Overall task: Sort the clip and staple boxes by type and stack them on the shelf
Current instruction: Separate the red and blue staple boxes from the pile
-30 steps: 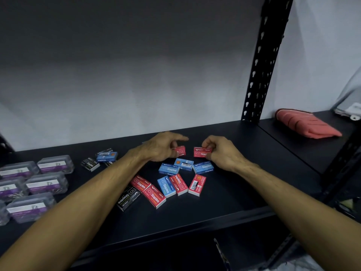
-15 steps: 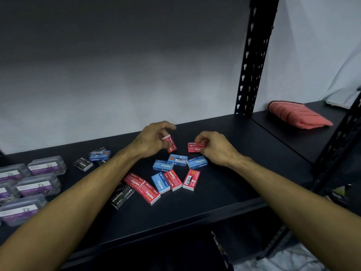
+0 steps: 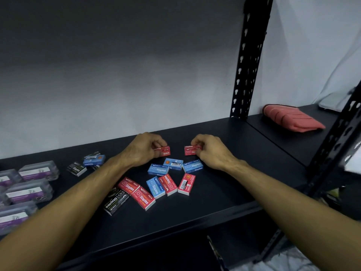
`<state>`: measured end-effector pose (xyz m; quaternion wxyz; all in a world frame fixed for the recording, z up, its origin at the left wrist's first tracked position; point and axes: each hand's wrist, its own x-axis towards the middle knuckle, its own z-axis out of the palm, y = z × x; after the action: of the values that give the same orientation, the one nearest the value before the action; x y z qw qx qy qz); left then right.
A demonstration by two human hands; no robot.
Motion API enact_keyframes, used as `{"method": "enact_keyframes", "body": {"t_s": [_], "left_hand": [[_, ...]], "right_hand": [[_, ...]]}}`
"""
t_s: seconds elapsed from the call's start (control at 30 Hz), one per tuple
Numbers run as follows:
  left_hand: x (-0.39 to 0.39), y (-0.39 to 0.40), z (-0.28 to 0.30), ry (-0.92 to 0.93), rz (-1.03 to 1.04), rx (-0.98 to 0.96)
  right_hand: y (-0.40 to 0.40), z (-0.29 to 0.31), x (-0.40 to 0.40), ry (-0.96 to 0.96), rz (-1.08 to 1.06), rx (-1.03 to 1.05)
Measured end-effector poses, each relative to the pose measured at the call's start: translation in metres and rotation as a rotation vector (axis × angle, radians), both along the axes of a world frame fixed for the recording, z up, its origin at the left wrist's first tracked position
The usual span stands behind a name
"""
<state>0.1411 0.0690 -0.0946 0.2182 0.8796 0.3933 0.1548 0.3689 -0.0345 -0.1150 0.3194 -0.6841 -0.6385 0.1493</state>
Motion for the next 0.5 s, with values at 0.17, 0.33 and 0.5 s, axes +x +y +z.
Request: {"method": "enact_keyframes", "body": {"t_s": [0.17, 0.33, 0.5], "left_hand": [[0.025, 0.0, 0.002, 0.022, -0.02, 0.002], [0.058, 0.0, 0.0, 0.006, -0.023, 0.014], [0.087, 0.001, -0.003, -0.033, -0.04, -0.006]], "right_hand": [[0.003, 0.002, 0.019, -0.084, -0.001, 0.025], [0.009, 0.004, 0.049, -0.113, -0.058, 0.017], [0.013, 0.006, 0.075, -0.124, -0.09, 0.01]]}}
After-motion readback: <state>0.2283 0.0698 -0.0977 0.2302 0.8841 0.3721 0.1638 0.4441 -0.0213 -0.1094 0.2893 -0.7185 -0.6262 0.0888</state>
